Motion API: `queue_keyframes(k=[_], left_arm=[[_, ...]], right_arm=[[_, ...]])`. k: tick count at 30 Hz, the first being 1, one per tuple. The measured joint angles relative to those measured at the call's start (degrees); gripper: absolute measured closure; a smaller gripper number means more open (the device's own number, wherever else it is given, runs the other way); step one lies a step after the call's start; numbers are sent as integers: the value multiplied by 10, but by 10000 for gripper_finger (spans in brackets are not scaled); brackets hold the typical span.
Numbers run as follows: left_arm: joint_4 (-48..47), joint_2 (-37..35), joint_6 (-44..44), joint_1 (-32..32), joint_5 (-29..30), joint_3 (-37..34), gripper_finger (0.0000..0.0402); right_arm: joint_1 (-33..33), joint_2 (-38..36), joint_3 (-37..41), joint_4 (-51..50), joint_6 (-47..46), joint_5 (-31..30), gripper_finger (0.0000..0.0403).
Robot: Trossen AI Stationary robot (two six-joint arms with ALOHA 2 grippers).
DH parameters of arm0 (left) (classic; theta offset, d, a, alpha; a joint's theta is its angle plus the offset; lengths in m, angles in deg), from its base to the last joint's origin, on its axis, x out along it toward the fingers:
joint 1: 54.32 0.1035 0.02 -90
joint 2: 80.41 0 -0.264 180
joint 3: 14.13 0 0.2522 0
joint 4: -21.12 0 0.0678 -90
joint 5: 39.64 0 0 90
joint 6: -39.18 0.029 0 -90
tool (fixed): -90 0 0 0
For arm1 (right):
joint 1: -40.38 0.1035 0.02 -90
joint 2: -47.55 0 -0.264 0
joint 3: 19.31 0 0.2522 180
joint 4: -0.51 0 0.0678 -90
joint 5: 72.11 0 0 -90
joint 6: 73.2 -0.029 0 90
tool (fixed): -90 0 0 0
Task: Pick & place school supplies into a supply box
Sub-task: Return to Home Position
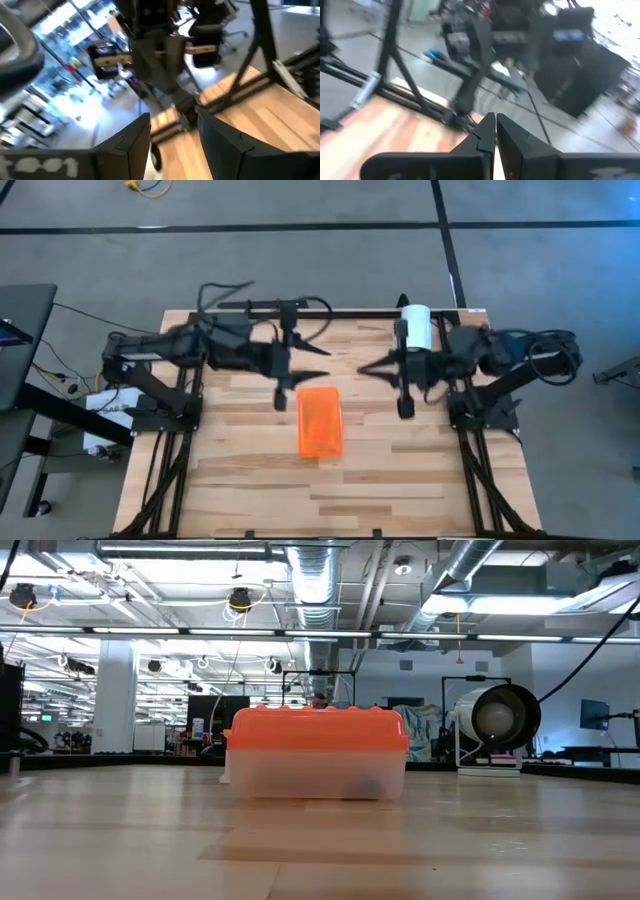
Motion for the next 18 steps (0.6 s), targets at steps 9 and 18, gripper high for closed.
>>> queue_keyframes(k=[9, 18], left_arm=[[-112, -71, -9, 113, -186, 0, 244], [10, -160, -30, 172, -158, -204, 244]], right_arm=[[-129, -29, 0, -58, 26, 207, 392], [-254, -37, 62, 21, -7, 246, 392]])
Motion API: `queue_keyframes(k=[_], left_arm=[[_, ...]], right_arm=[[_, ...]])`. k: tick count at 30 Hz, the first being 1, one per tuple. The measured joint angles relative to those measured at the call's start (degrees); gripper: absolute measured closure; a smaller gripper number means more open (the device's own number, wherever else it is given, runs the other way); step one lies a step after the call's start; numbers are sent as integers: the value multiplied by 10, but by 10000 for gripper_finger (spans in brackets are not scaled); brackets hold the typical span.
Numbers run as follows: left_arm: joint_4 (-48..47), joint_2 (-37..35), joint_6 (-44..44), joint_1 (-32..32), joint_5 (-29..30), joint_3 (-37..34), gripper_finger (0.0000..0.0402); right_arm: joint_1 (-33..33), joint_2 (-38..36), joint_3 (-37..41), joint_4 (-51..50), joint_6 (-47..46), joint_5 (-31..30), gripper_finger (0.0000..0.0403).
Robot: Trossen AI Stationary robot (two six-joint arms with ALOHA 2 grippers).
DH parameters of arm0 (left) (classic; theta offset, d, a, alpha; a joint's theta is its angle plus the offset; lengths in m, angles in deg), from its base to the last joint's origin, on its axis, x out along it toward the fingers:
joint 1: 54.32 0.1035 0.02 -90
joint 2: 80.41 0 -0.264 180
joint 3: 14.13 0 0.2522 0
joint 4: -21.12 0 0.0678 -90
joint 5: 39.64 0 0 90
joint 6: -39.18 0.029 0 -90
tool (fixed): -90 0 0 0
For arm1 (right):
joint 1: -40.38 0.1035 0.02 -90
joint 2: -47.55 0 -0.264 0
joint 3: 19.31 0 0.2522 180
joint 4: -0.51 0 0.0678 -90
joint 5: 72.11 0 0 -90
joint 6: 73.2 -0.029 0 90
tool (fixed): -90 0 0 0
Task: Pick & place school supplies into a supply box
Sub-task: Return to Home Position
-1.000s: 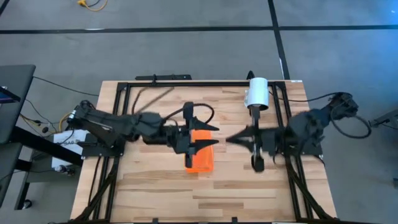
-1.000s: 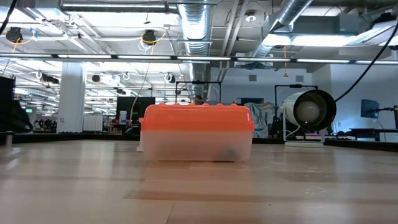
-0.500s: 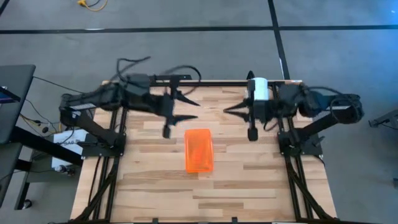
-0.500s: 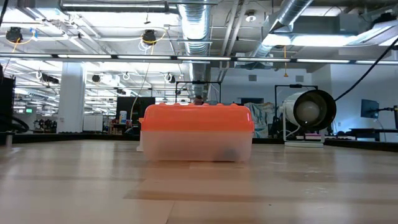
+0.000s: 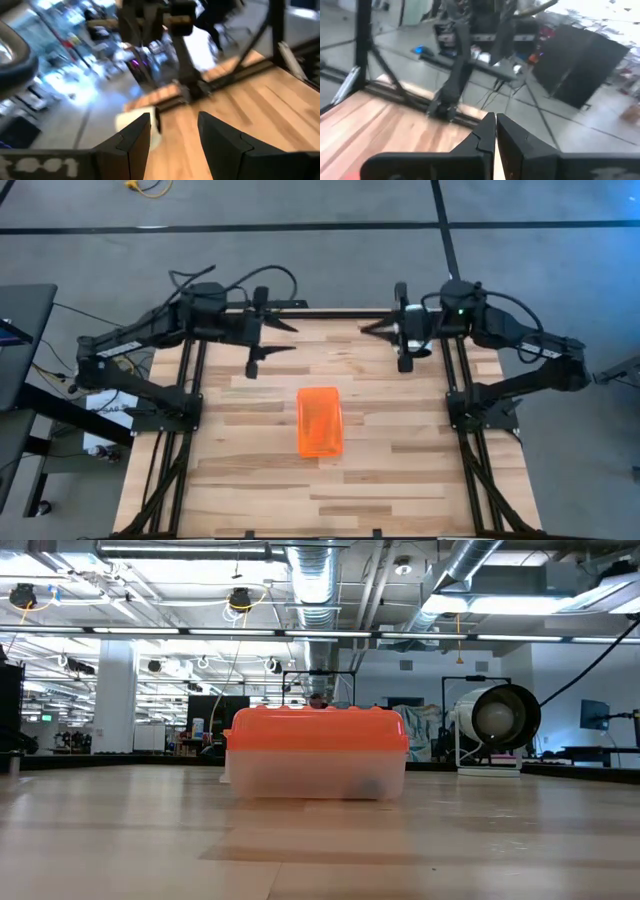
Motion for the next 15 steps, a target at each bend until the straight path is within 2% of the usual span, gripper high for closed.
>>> queue_keyframes(k=[3, 6, 10, 15], left_arm=[[95, -66, -2, 23, -14, -102, 244], [149, -142, -15, 49, -19, -193, 244], [202, -247, -49, 76, -26, -304, 244], [275, -366, -103, 85, -27, -424, 244]], right_arm=[[-30, -8, 31, 20, -2, 53, 392], [-49, -22, 59, 25, -8, 94, 392], [-57, -53, 118, 65, -29, 99, 392], [-68, -94, 211, 180, -76, 99, 392]])
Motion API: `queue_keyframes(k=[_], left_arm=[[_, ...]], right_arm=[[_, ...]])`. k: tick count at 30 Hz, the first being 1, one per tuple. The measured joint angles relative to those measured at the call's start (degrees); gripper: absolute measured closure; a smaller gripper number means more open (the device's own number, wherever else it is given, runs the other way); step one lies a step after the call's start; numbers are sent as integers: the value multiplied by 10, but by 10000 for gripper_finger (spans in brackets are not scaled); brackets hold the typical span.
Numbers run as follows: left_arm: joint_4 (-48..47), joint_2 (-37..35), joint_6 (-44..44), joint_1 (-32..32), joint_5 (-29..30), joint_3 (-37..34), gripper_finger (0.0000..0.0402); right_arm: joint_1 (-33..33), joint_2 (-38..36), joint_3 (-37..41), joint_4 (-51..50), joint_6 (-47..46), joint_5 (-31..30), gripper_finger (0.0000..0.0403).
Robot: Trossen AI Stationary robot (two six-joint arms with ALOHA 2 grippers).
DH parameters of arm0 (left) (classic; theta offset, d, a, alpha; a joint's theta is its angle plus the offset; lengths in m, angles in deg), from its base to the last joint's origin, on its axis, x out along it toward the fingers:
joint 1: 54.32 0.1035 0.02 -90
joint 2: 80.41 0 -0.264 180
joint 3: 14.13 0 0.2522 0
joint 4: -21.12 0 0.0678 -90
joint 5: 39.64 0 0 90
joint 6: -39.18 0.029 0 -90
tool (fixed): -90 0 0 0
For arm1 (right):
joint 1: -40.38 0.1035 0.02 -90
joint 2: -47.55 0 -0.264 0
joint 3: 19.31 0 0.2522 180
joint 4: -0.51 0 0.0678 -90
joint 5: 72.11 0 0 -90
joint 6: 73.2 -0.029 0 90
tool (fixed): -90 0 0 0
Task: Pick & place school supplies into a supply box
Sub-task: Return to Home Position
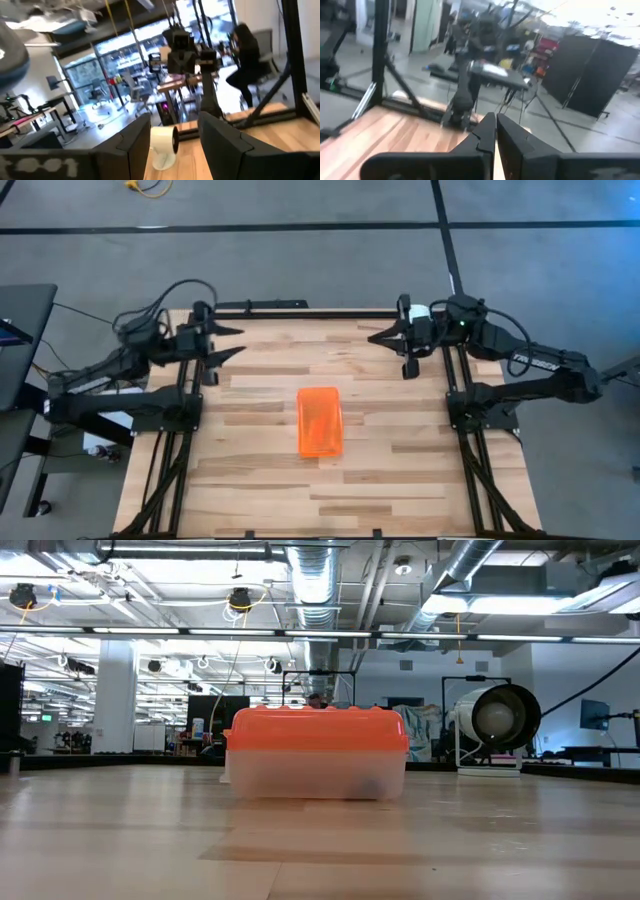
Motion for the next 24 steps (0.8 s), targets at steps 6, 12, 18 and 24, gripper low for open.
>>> queue_keyframes(k=[6, 12, 18, 24], left_arm=[[44, -100, -51, 0, 28, -113, 244], [43, -155, -87, 0, 30, -185, 244], [65, -211, -117, -10, 30, -244, 244], [65, -288, -127, -19, 33, -282, 244]], right_arm=[[-16, -36, 95, 63, -39, -1, 392], [-5, -49, 184, 135, -60, -1, 392], [30, -55, 292, 305, -82, -8, 392], [66, -66, 358, 369, -87, -74, 392]])
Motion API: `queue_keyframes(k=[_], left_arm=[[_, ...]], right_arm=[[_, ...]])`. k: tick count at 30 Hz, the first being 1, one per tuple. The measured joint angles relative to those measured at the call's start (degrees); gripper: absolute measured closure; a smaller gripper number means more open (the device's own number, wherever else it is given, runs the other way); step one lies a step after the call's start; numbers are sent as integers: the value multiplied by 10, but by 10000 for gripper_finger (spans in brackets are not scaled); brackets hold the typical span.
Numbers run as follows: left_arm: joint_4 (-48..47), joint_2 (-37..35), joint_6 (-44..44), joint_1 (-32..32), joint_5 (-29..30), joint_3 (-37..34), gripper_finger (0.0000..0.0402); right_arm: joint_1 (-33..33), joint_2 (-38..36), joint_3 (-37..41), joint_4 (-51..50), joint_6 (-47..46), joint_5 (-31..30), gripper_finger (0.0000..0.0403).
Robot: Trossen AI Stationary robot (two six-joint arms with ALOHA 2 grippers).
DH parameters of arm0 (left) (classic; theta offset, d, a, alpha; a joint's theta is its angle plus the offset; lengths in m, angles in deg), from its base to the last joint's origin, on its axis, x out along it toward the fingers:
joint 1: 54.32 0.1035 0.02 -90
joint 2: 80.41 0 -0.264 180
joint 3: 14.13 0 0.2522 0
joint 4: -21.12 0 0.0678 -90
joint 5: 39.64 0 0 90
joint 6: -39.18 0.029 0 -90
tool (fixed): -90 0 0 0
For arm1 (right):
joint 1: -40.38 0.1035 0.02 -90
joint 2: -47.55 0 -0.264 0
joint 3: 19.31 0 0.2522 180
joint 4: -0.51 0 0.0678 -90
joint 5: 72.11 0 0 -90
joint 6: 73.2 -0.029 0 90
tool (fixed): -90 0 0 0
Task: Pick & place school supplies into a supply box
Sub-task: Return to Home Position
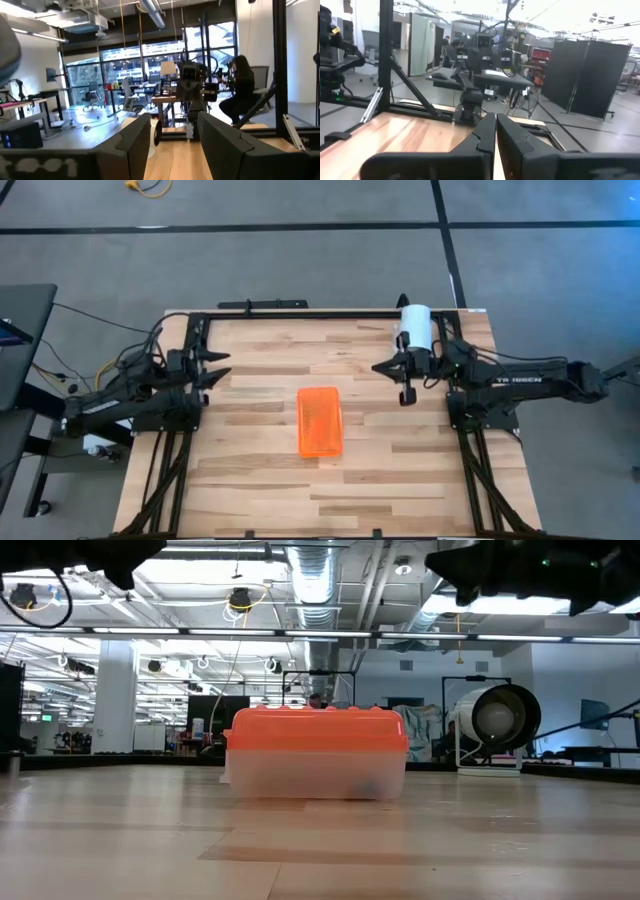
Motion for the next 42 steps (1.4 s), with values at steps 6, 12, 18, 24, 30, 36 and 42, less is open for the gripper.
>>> queue_keyframes(k=[6, 12, 18, 24, 30, 36, 42], left_arm=[[-36, -50, -16, 0, -2, -20, 244], [-47, -51, -17, 0, 2, -34, 244], [-25, -49, -21, -8, -1, -59, 244], [-23, -49, -21, -33, 26, -73, 244], [-49, -49, 3, -58, 28, -74, 244], [-58, -49, 2, -80, 39, -89, 244], [26, -49, -1, -108, 87, -148, 244]], right_arm=[[24, -50, 47, 1, -1, -42, 392], [29, -147, 116, 12, -24, -64, 392], [85, -203, 184, 51, -30, -127, 392], [141, -238, 207, 25, -12, -200, 392], [135, -255, 207, -28, -22, -204, 392], [124, -256, 207, -44, -29, -203, 392], [132, -256, 207, -44, -29, -203, 392]])
